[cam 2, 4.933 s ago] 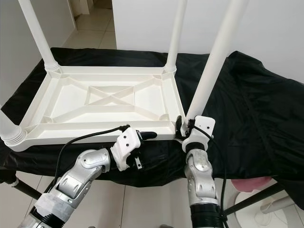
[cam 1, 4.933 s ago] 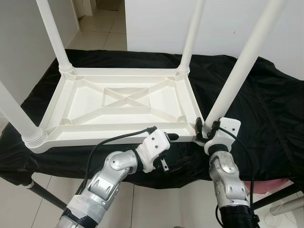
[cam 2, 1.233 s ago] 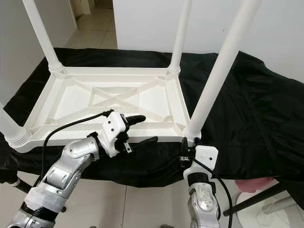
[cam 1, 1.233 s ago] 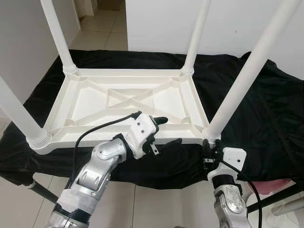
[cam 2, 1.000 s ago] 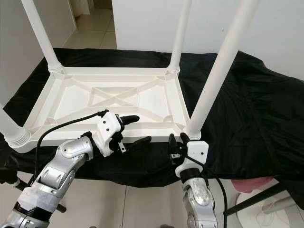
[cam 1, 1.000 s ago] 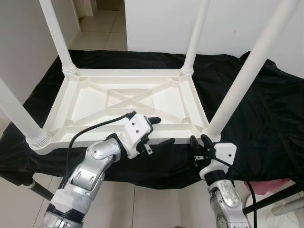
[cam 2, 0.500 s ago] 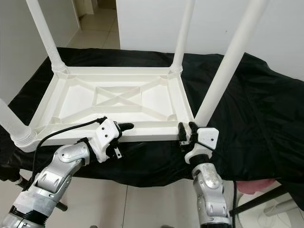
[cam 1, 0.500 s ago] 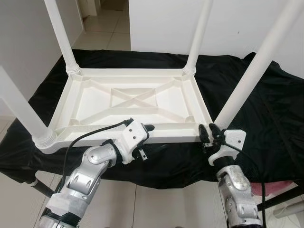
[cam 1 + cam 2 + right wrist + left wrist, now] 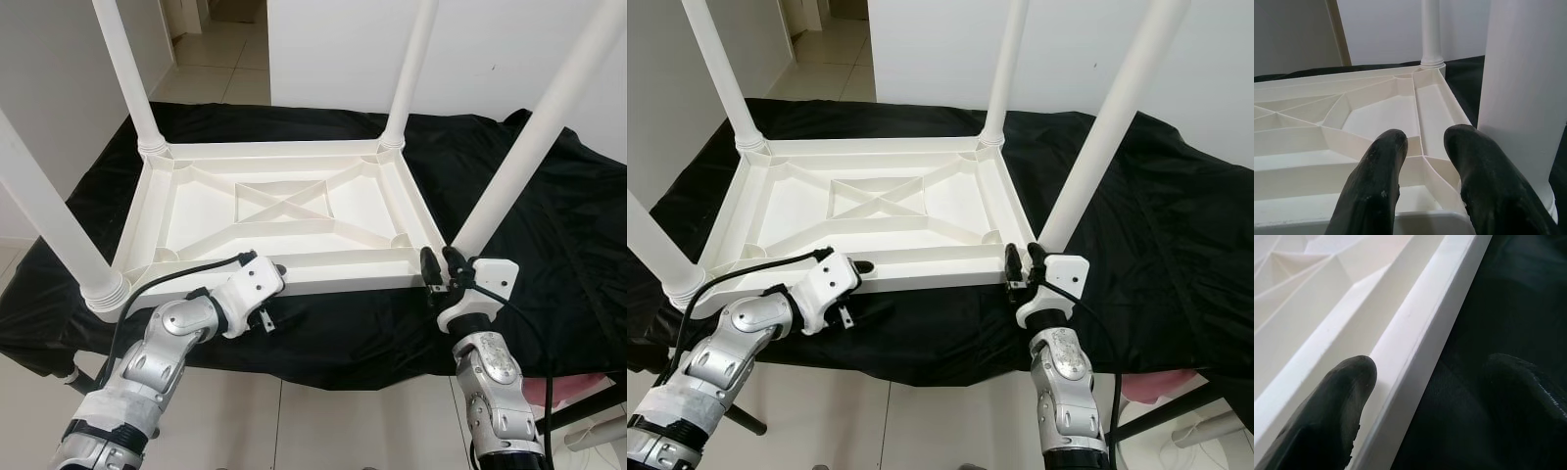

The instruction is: Building children table

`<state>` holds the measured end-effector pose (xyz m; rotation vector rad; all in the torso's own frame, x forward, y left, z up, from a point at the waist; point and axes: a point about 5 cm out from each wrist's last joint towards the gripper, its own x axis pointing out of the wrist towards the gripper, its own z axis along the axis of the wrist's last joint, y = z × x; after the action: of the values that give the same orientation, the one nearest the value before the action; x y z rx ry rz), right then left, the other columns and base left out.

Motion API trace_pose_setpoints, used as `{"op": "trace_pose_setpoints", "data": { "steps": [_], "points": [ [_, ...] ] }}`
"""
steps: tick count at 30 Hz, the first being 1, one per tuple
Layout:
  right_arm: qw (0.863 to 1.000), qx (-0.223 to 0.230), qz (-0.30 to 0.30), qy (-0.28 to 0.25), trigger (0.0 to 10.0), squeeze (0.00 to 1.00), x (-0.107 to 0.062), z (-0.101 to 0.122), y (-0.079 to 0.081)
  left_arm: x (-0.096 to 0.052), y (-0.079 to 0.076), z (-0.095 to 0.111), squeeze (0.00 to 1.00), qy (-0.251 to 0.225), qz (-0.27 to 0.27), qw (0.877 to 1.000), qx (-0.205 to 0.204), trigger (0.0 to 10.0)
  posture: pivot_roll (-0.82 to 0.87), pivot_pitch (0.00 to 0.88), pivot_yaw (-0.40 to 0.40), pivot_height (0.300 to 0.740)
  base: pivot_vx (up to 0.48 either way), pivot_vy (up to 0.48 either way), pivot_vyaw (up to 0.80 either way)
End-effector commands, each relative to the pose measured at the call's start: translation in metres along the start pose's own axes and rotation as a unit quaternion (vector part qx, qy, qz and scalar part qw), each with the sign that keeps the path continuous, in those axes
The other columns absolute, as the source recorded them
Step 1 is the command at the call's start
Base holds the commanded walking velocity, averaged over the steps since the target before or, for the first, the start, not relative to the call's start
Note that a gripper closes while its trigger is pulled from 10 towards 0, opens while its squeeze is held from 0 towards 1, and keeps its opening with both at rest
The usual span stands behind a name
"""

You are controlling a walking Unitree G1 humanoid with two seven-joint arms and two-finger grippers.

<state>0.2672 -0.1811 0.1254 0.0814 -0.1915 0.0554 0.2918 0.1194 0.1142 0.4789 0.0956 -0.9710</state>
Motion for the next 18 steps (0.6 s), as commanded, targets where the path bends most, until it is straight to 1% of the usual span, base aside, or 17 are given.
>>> {"op": "trace_pose_setpoints", "data": {
  "steps": [1, 2, 3, 4, 5, 6, 7, 8, 10, 13, 18],
  "points": [
    [1.0, 0.002, -0.002, -0.002, 10.0, 0.0, 0.0, 0.0, 0.0, -0.001, 0.009, -0.004, 0.0, 0.018, 0.067, 0.998, 0.002, 10.0, -0.06, 0.0, 0.0, 0.74, 0.0, 0.0, 0.0],
    [1.0, 0.003, -0.002, -0.003, 10.0, 0.0, 0.0, 0.0, 0.001, -0.001, 0.011, -0.007, 0.0, 0.029, 0.072, 0.997, -0.002, 9.4, -0.06, 0.0, 0.003, 0.74, 0.0, 0.0, 0.0],
    [1.0, 0.003, -0.002, -0.003, 10.0, 0.0, 0.0, 0.0, 0.001, -0.001, 0.011, -0.007, 0.0, 0.029, 0.072, 0.997, -0.002, 9.4, -0.06, 0.0, 0.003, 0.74, 0.0, 0.0, 0.0],
    [1.0, 0.004, -0.002, -0.003, 10.0, 0.0, 0.001, 0.0, 0.001, 0.0, 0.012, -0.01, 0.0, 0.039, 0.072, 0.997, -0.01, 2.8, -0.06, 0.0, 0.003, 0.74, 0.0, 0.0, 0.0],
    [1.0, 0.004, -0.002, -0.003, 10.0, 0.0, 0.001, 0.0, 0.001, 0.0, 0.012, -0.01, 0.0, 0.039, 0.072, 0.997, -0.01, 2.8, -0.06, 0.0, 0.003, 0.74, 0.0, 0.0, 0.0],
    [1.0, 0.004, -0.003, -0.003, 10.0, 0.0, 0.002, -0.001, 0.001, 0.001, 0.011, -0.012, 0.0, 0.04, 0.071, 0.996, -0.026, 0.0, -0.06, 0.0, 0.004, 0.74, 0.0, 0.0, 0.0],
    [1.0, 0.004, -0.003, -0.003, 10.0, 0.0, 0.002, -0.001, 0.001, 0.001, 0.011, -0.012, 0.0, 0.04, 0.071, 0.996, -0.026, 0.0, -0.06, 0.0, 0.004, 0.74, 0.0, 0.0, 0.0],
    [1.0, 0.001, 0.0, -0.001, 10.0, 0.0, 0.004, -0.002, 0.003, 0.004, 0.009, -0.011, 0.0, 0.033, 0.066, 0.996, -0.048, 0.0, -0.06, 0.0, 0.004, 0.74, 0.0, 0.0, 0.0],
    [1.0, 0.002, 0.001, 0.001, 10.0, 0.0, 0.004, -0.003, 0.004, 0.005, 0.009, -0.01, 0.0, 0.029, 0.067, 0.996, -0.054, 0.0, -0.06, 0.0, 0.003, 0.74, 0.0, 0.0, 0.0],
    [1.0, 0.002, 0.009, 0.005, 10.0, 0.0, 0.004, -0.005, 0.008, 0.007, 0.01, -0.006, 0.0, 0.022, 0.067, 0.996, -0.049, 0.0, -0.06, 0.0, 0.003, 0.74, 0.0, 0.0, 0.0],
    [1.0, 0.003, 0.008, 0.005, 10.0, 0.0, 0.004, -0.005, 0.008, 0.01, 0.007, -0.002, 0.0, 0.015, 0.061, 0.997, -0.044, 0.0, -0.06, 0.0, 0.002, 0.74, 0.0, 0.0, 0.0]
  ]
}}
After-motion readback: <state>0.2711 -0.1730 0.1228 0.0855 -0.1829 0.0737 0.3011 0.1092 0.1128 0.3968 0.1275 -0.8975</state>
